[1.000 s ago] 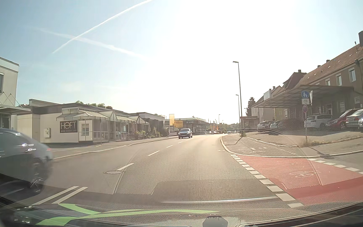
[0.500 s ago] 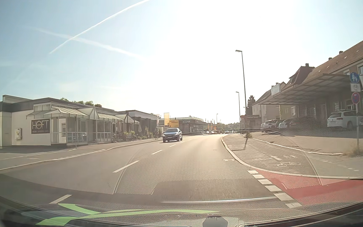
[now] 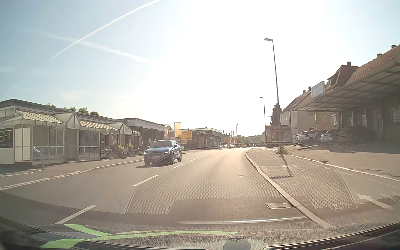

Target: Follow the waypoints while adhering to traffic rules and regulations

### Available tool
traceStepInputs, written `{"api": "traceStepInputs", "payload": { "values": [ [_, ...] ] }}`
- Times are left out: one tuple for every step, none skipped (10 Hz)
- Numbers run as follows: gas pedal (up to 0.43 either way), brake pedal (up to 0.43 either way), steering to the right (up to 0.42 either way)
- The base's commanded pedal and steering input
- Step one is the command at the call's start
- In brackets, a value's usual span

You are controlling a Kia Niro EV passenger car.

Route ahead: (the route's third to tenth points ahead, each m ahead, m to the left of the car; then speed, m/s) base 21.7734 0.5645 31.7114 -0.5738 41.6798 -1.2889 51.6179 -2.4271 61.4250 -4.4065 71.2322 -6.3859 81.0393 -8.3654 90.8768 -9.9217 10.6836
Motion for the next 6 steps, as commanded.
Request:
{"api": "traceStepInputs", "payload": {
  "values": [
    [0.13,0.0,0.008],
    [0.13,0.0,0.008],
    [0.13,0.0,0.008],
    [0.13,0.0,0.007],
    [0.13,0.0,0.008],
    [0.13,0.0,0.007]
  ]
}}
